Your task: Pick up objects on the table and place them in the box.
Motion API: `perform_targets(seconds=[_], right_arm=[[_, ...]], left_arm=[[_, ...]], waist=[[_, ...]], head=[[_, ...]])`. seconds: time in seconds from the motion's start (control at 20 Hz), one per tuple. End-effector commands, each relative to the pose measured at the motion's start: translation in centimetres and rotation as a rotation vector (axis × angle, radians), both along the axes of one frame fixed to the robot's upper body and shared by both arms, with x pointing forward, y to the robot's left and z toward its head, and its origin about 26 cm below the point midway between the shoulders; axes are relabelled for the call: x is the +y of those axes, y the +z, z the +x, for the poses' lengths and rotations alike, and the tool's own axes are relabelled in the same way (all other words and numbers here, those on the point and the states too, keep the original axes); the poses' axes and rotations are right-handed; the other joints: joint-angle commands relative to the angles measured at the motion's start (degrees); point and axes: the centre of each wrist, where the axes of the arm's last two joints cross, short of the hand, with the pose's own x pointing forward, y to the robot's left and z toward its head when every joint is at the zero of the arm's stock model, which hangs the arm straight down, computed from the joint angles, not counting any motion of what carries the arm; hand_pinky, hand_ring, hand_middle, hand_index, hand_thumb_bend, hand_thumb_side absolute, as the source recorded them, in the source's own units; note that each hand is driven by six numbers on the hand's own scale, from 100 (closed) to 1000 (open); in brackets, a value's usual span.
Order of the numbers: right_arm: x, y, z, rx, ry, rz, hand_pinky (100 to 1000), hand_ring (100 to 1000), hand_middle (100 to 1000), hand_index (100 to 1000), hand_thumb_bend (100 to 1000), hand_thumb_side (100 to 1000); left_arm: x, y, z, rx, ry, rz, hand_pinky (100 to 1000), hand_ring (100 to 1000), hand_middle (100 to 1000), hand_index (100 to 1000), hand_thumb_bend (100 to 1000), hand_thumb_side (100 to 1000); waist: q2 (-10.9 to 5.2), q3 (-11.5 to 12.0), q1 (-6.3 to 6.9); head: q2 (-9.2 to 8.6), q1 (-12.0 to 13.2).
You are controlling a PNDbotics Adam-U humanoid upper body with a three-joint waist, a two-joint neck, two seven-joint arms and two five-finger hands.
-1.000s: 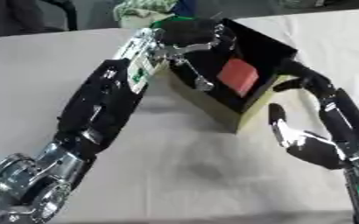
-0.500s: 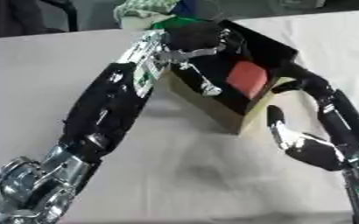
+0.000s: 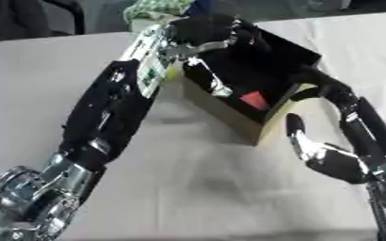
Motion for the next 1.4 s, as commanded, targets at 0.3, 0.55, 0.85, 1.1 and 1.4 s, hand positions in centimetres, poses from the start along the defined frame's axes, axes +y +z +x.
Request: perform_targets(seconds=[0.3, 0.55, 0.85, 1.1, 1.4], right_arm=[[-0.5, 0.2, 0.0, -0.003, -0.014, 0.0, 992, 723, 836, 1000, 100, 557], [-0.6, 0.1, 0.0, 0.0, -0.016, -0.001, 993, 723, 836, 1000, 100, 557], [-0.5, 0.1, 0.0, 0.001, -0.011, -0.003, 993, 724, 836, 1000, 100, 555], [-0.4, 0.2, 0.0, 0.001, -0.005, -0.003, 993, 723, 836, 1000, 100, 557], [-0.5, 0.2, 0.1, 0.001, -0.003, -0.006, 994, 723, 835, 1000, 100, 557]], left_arm=[[7.2, 5.8, 1.1, -0.035, 0.241, -0.003, 750, 674, 750, 875, 477, 341], [9.8, 5.3, 2.1, 0.034, 0.446, 0.035, 743, 671, 751, 875, 499, 396], [10.2, 2.3, 3.3, 0.152, 0.609, 0.168, 735, 672, 755, 875, 540, 468], [10.1, 0.5, 3.7, 0.191, 0.727, 0.168, 728, 664, 750, 873, 548, 462], [10.7, -1.0, 4.0, 0.199, 0.807, 0.119, 726, 655, 736, 867, 556, 415]], waist=[[-1.49, 0.9, -0.27], [-1.6, 0.76, -0.21], [-1.5, 0.21, -0.28], [-1.43, -0.2, -0.31], [-1.34, -0.43, -0.18]], head=[[0.1, -0.88], [0.15, -1.1], [0.01, -1.02], [-0.19, -0.88], [-0.05, -0.77]])
